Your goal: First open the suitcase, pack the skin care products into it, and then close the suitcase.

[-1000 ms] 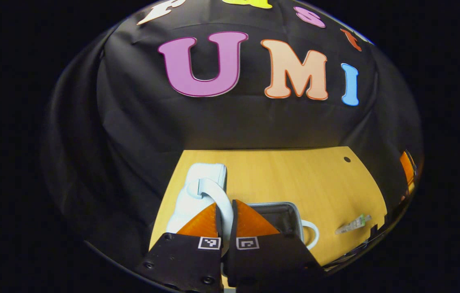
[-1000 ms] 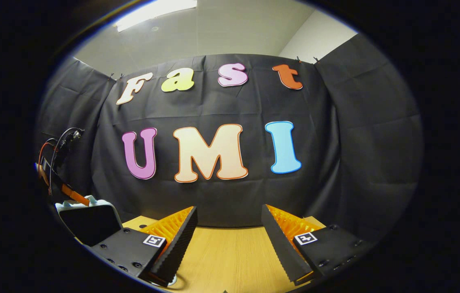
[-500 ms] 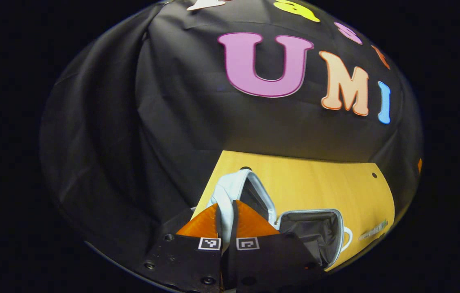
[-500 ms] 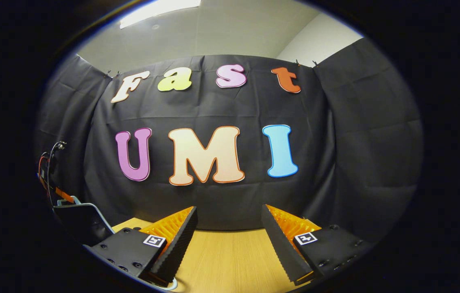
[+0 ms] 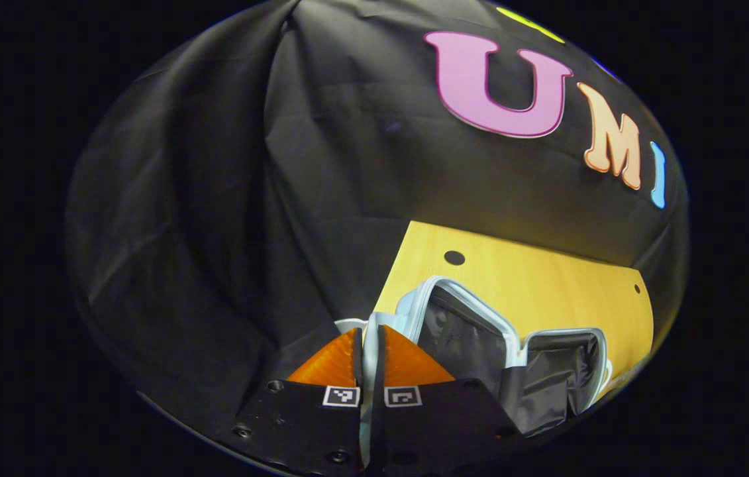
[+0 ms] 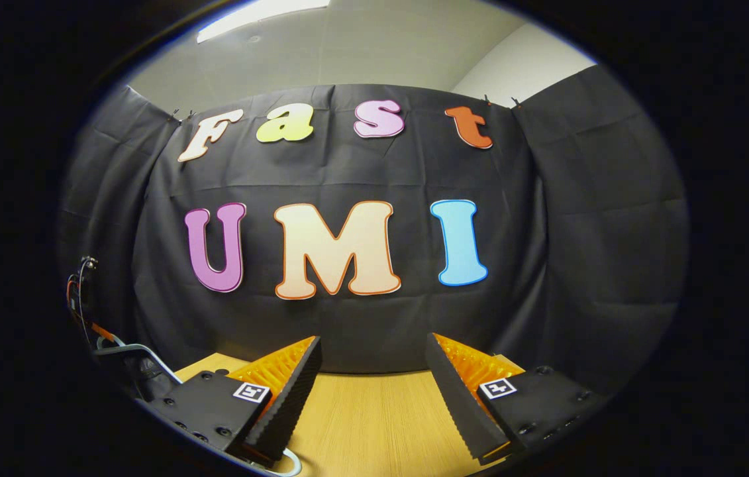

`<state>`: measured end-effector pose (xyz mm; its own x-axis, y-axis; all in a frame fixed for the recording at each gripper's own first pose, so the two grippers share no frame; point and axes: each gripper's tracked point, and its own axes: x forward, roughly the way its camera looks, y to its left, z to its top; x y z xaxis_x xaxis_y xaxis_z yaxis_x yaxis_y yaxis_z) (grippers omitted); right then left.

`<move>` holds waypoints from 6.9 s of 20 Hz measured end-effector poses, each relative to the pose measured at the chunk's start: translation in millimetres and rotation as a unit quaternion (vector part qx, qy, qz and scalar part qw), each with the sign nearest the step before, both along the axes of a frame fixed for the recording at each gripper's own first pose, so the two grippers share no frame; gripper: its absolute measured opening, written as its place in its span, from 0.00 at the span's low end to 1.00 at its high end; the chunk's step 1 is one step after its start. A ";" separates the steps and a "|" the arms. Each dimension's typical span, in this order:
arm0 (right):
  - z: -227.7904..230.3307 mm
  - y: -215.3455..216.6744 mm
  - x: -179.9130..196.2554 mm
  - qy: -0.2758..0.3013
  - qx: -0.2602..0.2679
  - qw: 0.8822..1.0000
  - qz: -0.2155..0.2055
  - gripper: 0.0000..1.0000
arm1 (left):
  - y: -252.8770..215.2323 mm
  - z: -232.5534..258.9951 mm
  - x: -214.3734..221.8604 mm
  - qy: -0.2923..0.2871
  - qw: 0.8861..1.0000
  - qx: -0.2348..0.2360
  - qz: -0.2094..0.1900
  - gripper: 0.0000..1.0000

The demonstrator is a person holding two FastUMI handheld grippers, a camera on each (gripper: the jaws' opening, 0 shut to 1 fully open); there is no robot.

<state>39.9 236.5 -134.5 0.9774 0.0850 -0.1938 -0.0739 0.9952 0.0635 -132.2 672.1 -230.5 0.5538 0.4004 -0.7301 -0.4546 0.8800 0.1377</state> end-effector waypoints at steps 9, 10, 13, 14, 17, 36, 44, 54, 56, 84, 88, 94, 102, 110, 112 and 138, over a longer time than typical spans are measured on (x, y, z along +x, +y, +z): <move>-5.7 0.5 -1.2 0.019 -0.022 1.000 0.000 0.99 | 17.1 -98.0 -24.4 0.033 0.998 -0.019 0.059 0.00; -5.0 0.5 -0.6 0.019 -0.027 0.999 0.002 0.99 | 19.5 -102.1 -26.2 0.036 0.997 -0.007 0.061 0.00; -5.7 2.8 -2.4 0.019 -0.030 0.999 0.008 0.98 | 32.4 -108.8 -31.8 0.028 0.995 0.046 0.083 0.22; -4.0 2.9 -3.4 0.017 -0.030 0.999 0.012 0.98 | 31.5 -101.3 -27.6 0.007 0.995 0.052 0.090 0.31; 8.2 -2.4 -4.7 -0.001 -0.031 0.999 0.020 1.00 | 21.6 -58.3 -14.5 -0.069 0.986 0.118 0.096 0.75; 44.7 -90.3 -37.4 -0.077 0.012 0.997 0.014 0.99 | -306.2 137.4 62.0 -0.295 0.935 0.180 -0.082 0.95; 39.5 -124.9 -50.6 -0.072 0.020 0.997 0.017 0.99 | -438.6 103.6 80.7 -0.291 0.934 0.118 -0.173 0.95; 3.6 -165.1 -59.9 -0.033 0.015 0.999 0.035 1.00 | -602.3 -3.3 73.3 -0.235 0.931 0.003 -0.280 0.95; -4.5 -173.2 -63.0 -0.025 0.011 0.999 0.036 0.99 | -624.6 -40.4 69.2 -0.206 0.935 -0.020 -0.289 0.94; -301.5 -106.0 -182.7 0.268 -0.029 0.940 0.210 0.81 | -601.7 -84.9 22.4 -0.093 0.961 -0.049 -0.254 0.18; -293.3 -94.7 -179.0 0.261 -0.030 0.936 0.232 0.34 | -564.8 -77.8 11.1 -0.081 0.972 -0.032 -0.216 0.18; -270.5 -64.7 -173.9 0.282 -0.003 0.927 0.248 0.22 | -492.0 -69.4 1.8 -0.048 0.983 -0.007 -0.177 0.18; -188.4 64.9 -173.2 0.282 0.087 0.909 0.296 0.22 | -396.4 -122.2 -10.2 0.063 0.986 -0.054 -0.144 0.18; -194.6 161.1 -195.5 0.346 0.103 0.870 0.336 0.22 | -377.0 -135.0 2.0 0.046 0.980 -0.101 -0.166 0.27; -204.5 175.9 -201.4 0.363 0.099 0.861 0.343 0.22 | -370.9 -124.6 7.4 0.025 0.981 -0.099 -0.167 0.50; -251.9 243.5 -155.3 0.383 0.045 0.891 0.237 0.82 | -88.6 -50.1 -8.1 -0.059 0.997 -0.018 -0.044 0.93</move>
<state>-115.4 480.0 -386.4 0.4106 0.5026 -0.7608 -0.3854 0.8518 0.3548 -140.3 583.5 -280.6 0.6678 0.3219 -0.6712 -0.3874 0.9202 0.0559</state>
